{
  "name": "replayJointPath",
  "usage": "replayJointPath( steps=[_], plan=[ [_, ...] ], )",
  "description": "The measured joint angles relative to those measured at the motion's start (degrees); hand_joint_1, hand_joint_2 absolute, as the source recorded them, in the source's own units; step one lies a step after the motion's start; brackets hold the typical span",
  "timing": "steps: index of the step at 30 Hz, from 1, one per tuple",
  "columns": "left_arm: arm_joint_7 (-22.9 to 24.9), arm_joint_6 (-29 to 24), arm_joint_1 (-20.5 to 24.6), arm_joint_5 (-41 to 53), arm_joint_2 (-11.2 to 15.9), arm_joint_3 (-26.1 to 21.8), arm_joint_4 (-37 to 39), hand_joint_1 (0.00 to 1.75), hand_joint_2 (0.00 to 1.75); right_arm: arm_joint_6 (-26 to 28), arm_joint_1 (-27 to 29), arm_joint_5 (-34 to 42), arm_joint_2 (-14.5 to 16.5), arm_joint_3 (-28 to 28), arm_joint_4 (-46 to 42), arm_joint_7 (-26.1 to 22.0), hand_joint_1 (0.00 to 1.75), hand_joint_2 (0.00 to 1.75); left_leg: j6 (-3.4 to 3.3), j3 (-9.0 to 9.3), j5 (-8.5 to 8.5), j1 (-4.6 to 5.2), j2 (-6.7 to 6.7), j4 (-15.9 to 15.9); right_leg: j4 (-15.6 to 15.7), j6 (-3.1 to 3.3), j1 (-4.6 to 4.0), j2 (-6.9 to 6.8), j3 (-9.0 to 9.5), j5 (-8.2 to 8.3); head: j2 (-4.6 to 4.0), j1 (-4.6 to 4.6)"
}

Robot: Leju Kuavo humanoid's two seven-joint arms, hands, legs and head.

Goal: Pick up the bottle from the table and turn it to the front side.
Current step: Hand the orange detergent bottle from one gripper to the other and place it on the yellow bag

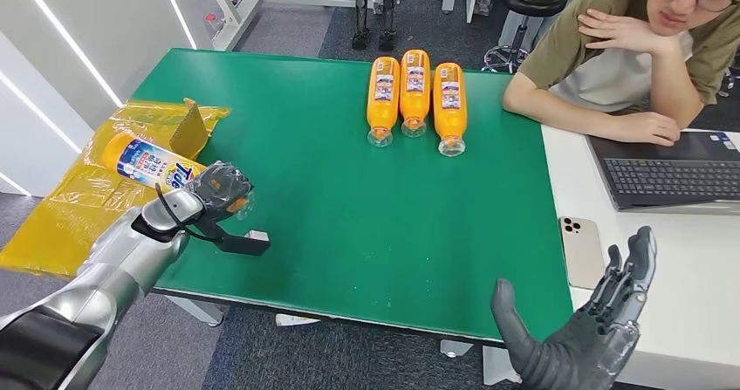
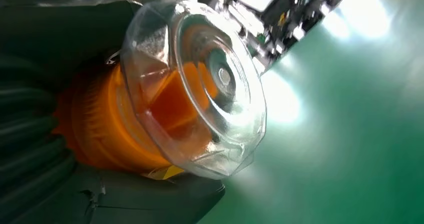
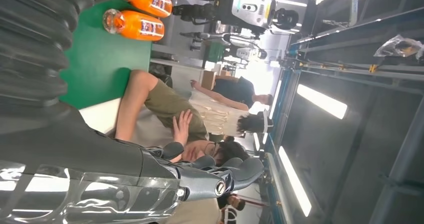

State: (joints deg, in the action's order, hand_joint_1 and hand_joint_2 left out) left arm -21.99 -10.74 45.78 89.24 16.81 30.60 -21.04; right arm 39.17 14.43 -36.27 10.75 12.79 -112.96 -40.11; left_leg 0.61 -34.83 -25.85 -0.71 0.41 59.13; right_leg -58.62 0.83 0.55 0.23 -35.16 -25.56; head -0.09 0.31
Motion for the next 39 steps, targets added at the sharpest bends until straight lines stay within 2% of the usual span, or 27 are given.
replayJointPath(
  steps=[7,14,15,19,22,26,31,39],
  plan=[
    [0.8,2.4,0.4,0.3,2.1,2.0,2.0,1.75,1.75,0.0,0.0,1.0,0.0,0.1,0.2,0.0,0.0,1.75,0.0,-0.01,0.0,-0.01,-0.01,0.0,0.0,0.01,0.0,-0.01,-0.03,0.0,0.0,-0.01],
    [5.7,2.0,0.4,0.1,3.3,6.4,2.8,1.71,1.75,0.0,-0.1,1.1,-0.1,0.3,0.5,0.0,0.0,1.75,0.01,-0.02,0.01,-0.01,-0.03,0.0,0.0,0.01,0.0,-0.02,-0.02,-0.01,0.0,0.01],
    [6.6,2.0,0.4,0.1,3.3,6.7,2.9,1.61,1.75,0.0,-0.1,1.1,-0.1,0.3,0.5,0.0,0.0,1.75,0.01,-0.02,0.01,-0.01,-0.03,0.0,0.0,0.01,0.0,-0.02,-0.02,-0.01,0.0,0.01],
    [9.3,2.4,0.4,-0.1,2.8,7.1,3.3,0.45,1.75,0.0,-0.1,0.9,-0.1,0.3,0.5,0.0,0.0,1.75,0.01,-0.03,0.01,0.0,-0.04,0.0,0.0,0.01,0.0,-0.02,-0.03,-0.01,0.0,0.01],
    [10.1,1.7,0.2,-0.6,2.1,7.1,3.5,0.09,1.75,0.0,0.0,0.2,-0.1,0.4,0.4,0.0,0.0,1.75,0.01,-0.03,0.01,0.0,-0.04,0.0,0.0,0.01,0.0,-0.03,-0.02,-0.01,0.0,0.02],
    [10.6,0.2,-0.5,-1.3,1.1,7.1,3.7,0.09,1.75,0.0,0.0,0.0,-0.1,0.4,0.4,0.0,0.0,1.75,0.01,-0.03,0.01,0.0,-0.04,0.0,0.0,0.01,0.0,-0.02,-0.03,-0.01,0.0,0.01],
    [10.8,-0.2,-0.8,-2.1,0.4,7.1,3.8,0.0,1.75,0.0,0.0,0.0,-0.1,0.4,0.4,0.0,0.0,1.75,0.01,-0.03,0.01,-0.01,-0.04,0.0,0.0,0.01,0.0,-0.03,-0.03,-0.01,0.0,0.01],
    [11.4,2.4,-0.9,-7.3,-1.0,5.5,4.0,0.0,1.75,0.0,0.0,-0.8,-0.1,0.4,0.2,0.0,0.0,1.75,0.01,-0.02,0.01,0.0,-0.07,0.0,0.0,0.01,0.0,-0.08,0.0,-0.01,0.0,0.02]
  ],
)
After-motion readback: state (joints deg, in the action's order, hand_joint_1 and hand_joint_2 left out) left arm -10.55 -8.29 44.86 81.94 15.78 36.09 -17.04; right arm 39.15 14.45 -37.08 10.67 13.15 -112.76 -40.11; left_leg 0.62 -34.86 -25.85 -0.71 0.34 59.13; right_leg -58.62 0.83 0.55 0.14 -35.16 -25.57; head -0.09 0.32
